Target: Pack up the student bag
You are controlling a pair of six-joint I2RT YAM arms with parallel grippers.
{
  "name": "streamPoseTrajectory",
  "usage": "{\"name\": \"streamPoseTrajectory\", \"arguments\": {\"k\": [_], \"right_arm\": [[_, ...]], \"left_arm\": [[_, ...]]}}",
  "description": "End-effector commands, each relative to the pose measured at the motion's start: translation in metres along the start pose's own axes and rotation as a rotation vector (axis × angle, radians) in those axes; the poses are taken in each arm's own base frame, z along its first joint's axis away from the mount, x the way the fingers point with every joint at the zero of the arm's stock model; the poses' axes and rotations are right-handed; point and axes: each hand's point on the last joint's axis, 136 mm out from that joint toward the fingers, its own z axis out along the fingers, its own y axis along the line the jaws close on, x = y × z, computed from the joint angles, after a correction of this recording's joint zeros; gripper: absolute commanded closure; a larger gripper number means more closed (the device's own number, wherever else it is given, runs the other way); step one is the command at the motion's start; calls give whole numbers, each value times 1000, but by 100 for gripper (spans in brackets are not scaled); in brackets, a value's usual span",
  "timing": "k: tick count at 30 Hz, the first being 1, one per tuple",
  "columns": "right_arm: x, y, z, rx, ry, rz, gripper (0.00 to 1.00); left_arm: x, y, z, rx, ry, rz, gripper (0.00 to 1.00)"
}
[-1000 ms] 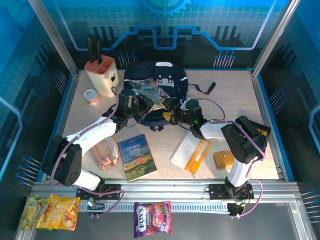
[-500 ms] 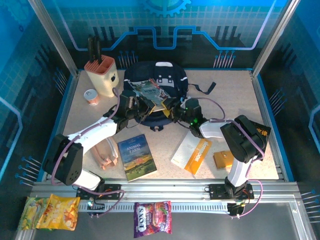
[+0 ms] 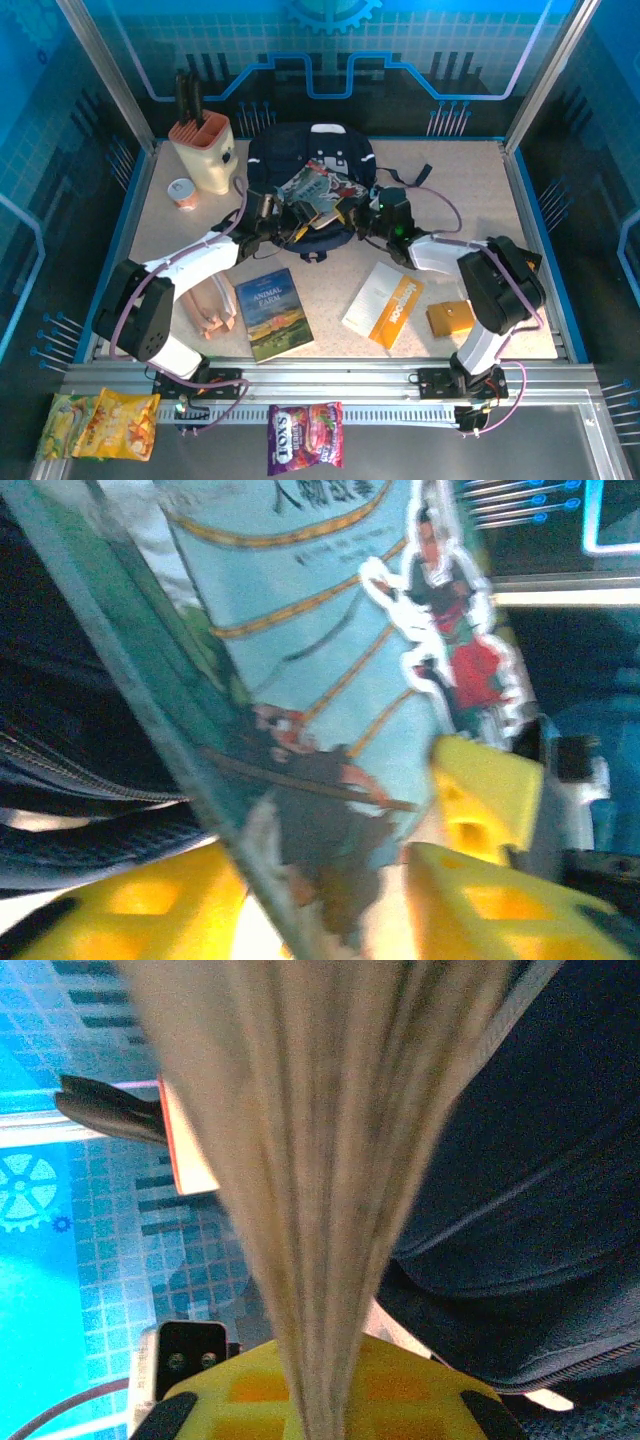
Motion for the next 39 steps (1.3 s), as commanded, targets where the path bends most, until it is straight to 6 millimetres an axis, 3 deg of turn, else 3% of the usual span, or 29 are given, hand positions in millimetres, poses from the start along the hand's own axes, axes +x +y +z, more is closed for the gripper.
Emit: {"name": "streamPoseTrajectory", "arguments": {"k": [1,5,11,16,19,23,28,39], "right_arm": [[-20,13,-29,14,-74,-109,100],[-42,11,-65,65,-155,-174,100],[-69,8,-127,169,-294,-260,100],[-83,10,-172,263,-411,-336,100],[-87,10,-189,292,-450,-354,100],[-89,9,-201,314,-472,-361,100],[-88,6,-205,327,-471,-357,100],[-84,-2,-201,330,-445,-322,100]], "left_arm": [[-9,-8,-12,-45,-17,146,35],[-13,-4,-15,-136,-3,299,17],[-15,-2,-12,-230,44,536,1],[-21,-3,-5,-309,68,782,1],[-28,-2,4,-349,80,908,1],[-33,5,21,-384,155,1073,1],[-48,17,41,-482,275,1300,17],[-62,54,65,-630,456,1474,33]]}}
